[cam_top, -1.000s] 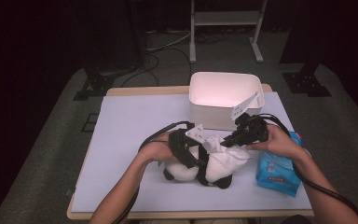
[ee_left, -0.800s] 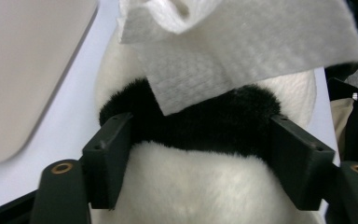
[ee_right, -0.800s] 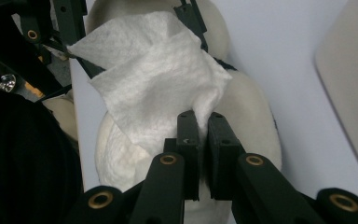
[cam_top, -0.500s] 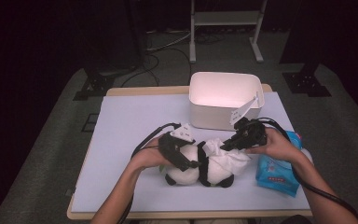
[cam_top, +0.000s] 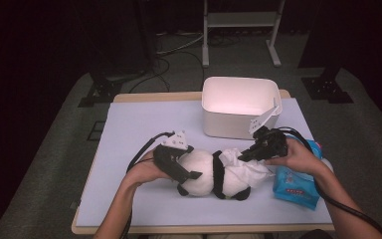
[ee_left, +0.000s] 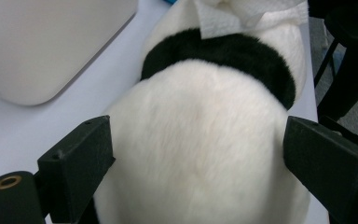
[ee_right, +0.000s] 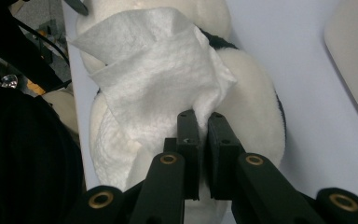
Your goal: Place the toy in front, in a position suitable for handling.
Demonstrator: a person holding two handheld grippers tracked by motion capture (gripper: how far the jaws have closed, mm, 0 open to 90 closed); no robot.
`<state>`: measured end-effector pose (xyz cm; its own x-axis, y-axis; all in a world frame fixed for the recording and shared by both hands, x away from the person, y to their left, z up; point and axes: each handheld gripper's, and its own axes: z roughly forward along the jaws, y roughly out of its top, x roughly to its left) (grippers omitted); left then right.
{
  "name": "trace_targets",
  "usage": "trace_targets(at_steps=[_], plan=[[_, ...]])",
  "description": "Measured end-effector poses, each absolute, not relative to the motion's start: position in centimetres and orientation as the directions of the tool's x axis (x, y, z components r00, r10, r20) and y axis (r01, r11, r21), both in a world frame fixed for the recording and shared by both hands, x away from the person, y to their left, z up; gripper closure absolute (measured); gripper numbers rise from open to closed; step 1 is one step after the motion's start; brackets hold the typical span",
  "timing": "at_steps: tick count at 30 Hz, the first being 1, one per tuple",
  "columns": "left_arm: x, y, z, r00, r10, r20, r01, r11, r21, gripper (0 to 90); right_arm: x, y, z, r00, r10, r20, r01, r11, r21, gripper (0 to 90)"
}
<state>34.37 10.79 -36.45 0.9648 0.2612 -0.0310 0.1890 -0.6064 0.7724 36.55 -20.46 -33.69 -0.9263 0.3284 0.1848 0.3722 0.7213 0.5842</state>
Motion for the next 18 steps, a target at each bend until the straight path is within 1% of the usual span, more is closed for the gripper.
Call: trace_targets(at_steps=[5,7,9,12,15,18], plan=[[34.2,11.8,-37.2,0.959,0.276,-0.061,0.217,-0.581,0.784,7.6,36.4,-20.8,-33.7,-0.926,0.333,0.176,0.371,0.726,0.579,84.4],[34.2,12.2,-37.3,0.957,0.279,-0.076,0.233,-0.588,0.775,7.4,36.3,-20.8,-33.6,-0.925,0.338,0.172,0.373,0.731,0.572,84.4],[34.2,12.6,-37.4,0.954,0.291,-0.073,0.242,-0.600,0.763,4.0,36.3,-20.9,-33.6,-0.924,0.343,0.170,0.376,0.732,0.568,84.4],[34.3,13.1,-37.7,0.954,0.286,-0.086,0.248,-0.602,0.759,4.0,36.2,-21.0,-33.6,-0.924,0.342,0.169,0.375,0.733,0.568,84.4],[34.3,13.3,-38.5,0.954,0.272,-0.126,0.271,-0.601,0.752,5.2,36.3,-21.2,-33.7,-0.922,0.344,0.176,0.380,0.728,0.570,84.4],[34.3,13.1,-38.7,0.956,0.265,-0.128,0.266,-0.595,0.758,6.5,36.2,-21.1,-33.6,-0.922,0.346,0.170,0.379,0.731,0.567,84.4]])
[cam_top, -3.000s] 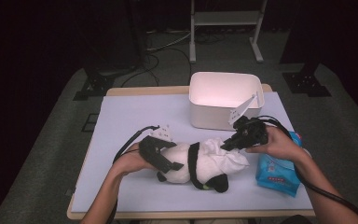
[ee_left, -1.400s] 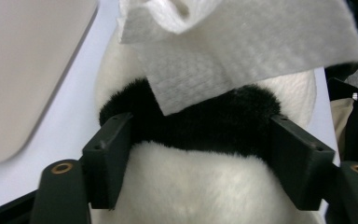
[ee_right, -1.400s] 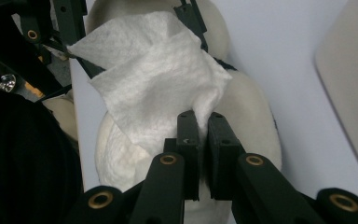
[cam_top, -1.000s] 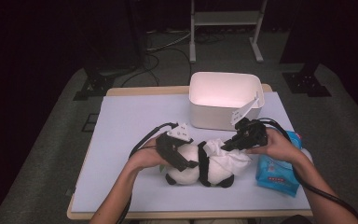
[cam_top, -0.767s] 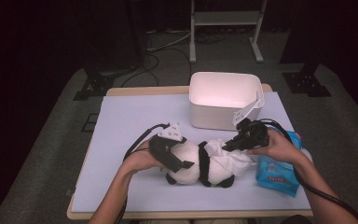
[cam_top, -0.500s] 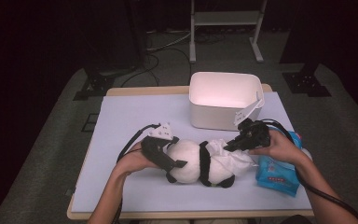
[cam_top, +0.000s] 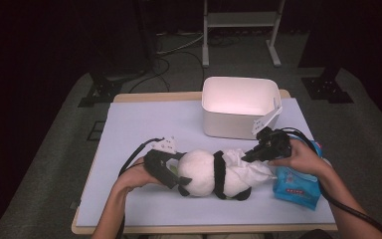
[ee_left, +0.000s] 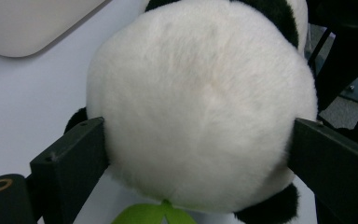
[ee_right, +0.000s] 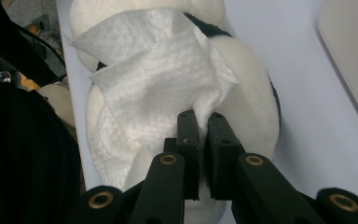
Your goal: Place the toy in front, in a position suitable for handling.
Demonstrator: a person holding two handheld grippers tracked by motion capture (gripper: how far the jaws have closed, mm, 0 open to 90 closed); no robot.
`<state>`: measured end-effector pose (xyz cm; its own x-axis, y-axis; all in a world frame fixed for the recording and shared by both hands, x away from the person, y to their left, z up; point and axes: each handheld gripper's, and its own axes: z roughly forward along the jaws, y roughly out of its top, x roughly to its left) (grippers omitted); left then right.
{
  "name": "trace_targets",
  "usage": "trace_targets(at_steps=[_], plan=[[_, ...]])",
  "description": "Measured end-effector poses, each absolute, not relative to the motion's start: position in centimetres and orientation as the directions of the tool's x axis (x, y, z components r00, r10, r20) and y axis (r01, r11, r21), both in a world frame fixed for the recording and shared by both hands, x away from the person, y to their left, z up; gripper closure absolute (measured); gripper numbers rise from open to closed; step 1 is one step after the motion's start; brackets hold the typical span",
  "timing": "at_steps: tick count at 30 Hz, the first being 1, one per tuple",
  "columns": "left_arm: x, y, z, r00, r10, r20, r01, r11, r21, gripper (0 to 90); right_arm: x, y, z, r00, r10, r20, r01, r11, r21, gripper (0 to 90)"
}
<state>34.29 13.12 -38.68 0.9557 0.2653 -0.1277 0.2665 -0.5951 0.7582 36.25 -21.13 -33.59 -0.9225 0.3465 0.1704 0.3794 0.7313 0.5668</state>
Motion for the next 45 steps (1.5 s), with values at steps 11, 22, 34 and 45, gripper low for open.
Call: trace_targets(at_steps=[11,22,34,45], plan=[[34.0,12.5,-38.4,0.957,0.262,-0.124,0.258,-0.577,0.775,8.5,36.4,-18.4,-32.2,-0.940,0.305,0.153,0.337,0.753,0.565,84.4],[33.9,12.4,-38.4,0.958,0.263,-0.115,0.252,-0.577,0.777,8.4,36.4,-13.0,-32.1,-0.969,0.215,0.120,0.245,0.818,0.521,84.4],[33.9,12.5,-38.6,0.958,0.263,-0.119,0.253,-0.570,0.782,8.4,36.7,-17.3,-32.2,-0.945,0.305,0.119,0.319,0.777,0.542,84.4],[33.9,12.4,-38.5,0.958,0.264,-0.115,0.252,-0.574,0.779,8.3,36.7,-23.4,-33.6,-0.890,0.425,0.163,0.439,0.709,0.552,84.4]])
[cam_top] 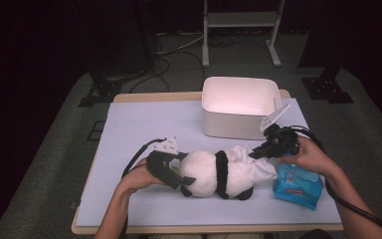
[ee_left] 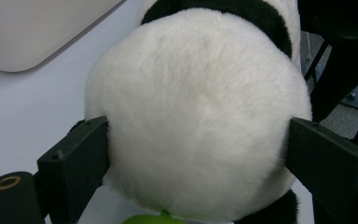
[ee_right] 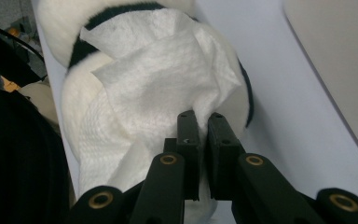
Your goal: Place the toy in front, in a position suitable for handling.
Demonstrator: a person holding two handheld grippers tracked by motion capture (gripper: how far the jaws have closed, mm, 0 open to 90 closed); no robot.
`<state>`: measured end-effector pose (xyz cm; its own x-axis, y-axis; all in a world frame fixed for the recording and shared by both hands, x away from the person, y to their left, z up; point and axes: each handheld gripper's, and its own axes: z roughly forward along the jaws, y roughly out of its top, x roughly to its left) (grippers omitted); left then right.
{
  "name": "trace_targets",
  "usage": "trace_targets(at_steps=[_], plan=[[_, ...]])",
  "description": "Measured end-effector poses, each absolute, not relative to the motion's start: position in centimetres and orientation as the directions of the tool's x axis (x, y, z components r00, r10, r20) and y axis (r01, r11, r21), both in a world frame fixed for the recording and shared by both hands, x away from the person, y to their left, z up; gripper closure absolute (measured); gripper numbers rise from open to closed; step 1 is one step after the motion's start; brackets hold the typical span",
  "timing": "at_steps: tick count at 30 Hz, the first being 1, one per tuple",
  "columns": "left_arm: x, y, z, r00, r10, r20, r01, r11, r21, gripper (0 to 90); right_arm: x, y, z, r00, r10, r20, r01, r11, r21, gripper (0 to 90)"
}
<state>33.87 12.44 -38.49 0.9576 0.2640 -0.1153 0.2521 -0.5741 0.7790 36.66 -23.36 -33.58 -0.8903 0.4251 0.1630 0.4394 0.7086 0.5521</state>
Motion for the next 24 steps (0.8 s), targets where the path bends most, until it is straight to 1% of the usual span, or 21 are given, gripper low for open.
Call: trace_targets(at_steps=[4,9,15,16,22,23,24], plan=[[33.8,12.4,-38.4,0.958,0.263,-0.111,0.248,-0.576,0.779,8.3,36.6,-23.9,-33.8,-0.884,0.436,0.170,0.452,0.701,0.552,84.4],[33.7,12.2,-38.4,0.959,0.262,-0.110,0.246,-0.573,0.782,8.4,36.7,-23.2,-33.0,-0.896,0.416,0.156,0.427,0.707,0.563,84.4],[33.7,12.2,-38.3,0.961,0.259,-0.098,0.236,-0.582,0.778,8.4,36.9,-20.7,-32.4,-0.918,0.372,0.136,0.382,0.740,0.554,84.4],[33.7,12.1,-38.3,0.961,0.258,-0.095,0.233,-0.582,0.779,8.4,37.0,-19.5,-32.2,-0.926,0.355,0.129,0.365,0.755,0.545,84.4],[33.7,12.0,-38.3,0.962,0.254,-0.100,0.232,-0.571,0.788,8.5,37.0,-16.5,-32.0,-0.946,0.302,0.117,0.317,0.788,0.528,84.4],[33.7,12.0,-38.3,0.962,0.254,-0.100,0.232,-0.571,0.788,8.4,37.0,-16.5,-32.0,-0.946,0.302,0.117,0.317,0.788,0.528,84.4],[33.7,12.0,-38.4,0.961,0.256,-0.102,0.235,-0.568,0.789,8.4,36.9,-15.6,-32.0,-0.950,0.289,0.120,0.308,0.796,0.521,84.4]])
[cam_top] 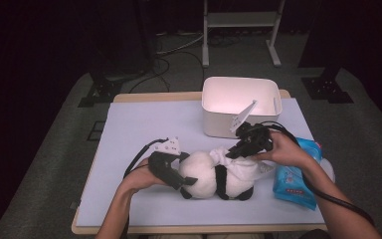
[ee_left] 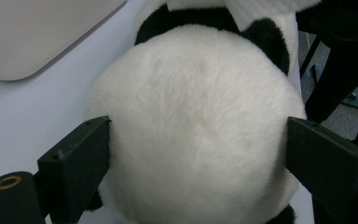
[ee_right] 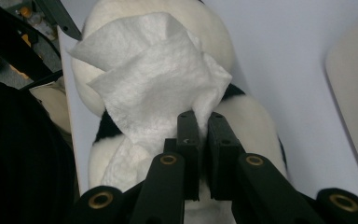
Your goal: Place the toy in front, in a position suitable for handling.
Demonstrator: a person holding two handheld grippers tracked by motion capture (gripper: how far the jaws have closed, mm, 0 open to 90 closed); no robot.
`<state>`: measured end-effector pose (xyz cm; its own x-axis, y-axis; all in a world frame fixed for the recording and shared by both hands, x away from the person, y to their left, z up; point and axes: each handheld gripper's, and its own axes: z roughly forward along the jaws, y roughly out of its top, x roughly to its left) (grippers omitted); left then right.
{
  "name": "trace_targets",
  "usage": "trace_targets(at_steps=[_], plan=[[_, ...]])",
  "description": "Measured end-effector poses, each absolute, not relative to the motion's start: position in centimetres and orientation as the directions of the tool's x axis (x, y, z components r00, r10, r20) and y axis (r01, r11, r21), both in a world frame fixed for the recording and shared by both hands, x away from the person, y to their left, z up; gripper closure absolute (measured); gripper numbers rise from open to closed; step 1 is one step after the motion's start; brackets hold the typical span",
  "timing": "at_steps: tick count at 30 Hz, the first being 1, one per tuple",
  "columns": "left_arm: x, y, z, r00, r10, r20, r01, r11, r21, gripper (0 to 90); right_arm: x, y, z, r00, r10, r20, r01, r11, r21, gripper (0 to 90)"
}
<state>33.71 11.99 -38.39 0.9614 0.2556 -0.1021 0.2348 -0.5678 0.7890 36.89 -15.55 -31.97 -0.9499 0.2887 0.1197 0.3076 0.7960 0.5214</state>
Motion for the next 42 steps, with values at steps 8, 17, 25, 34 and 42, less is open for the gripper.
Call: trace_targets(at_steps=[8,17,25,34,42], plan=[[33.7,12.0,-38.5,0.960,0.260,-0.102,0.238,-0.572,0.785,8.4,36.5,-11.6,-32.3,-0.972,0.208,0.105,0.233,0.830,0.507,84.3],[33.8,12.1,-38.6,0.960,0.259,-0.108,0.241,-0.568,0.787,8.4,36.3,-10.3,-32.0,-0.978,0.189,0.086,0.206,0.831,0.517,73.9],[33.8,12.1,-38.6,0.960,0.260,-0.108,0.242,-0.566,0.788,8.4,35.6,-9.2,-31.4,-0.989,0.131,0.065,0.146,0.840,0.523,61.0],[33.8,12.2,-38.6,0.959,0.259,-0.112,0.244,-0.563,0.790,8.4,35.2,-10.4,-29.8,-0.992,0.121,0.043,0.124,0.832,0.541,57.5],[33.8,12.2,-38.7,0.958,0.261,-0.115,0.248,-0.561,0.790,8.4,34.9,-12.8,-30.0,-0.987,0.152,0.050,0.155,0.829,0.538,58.3]])
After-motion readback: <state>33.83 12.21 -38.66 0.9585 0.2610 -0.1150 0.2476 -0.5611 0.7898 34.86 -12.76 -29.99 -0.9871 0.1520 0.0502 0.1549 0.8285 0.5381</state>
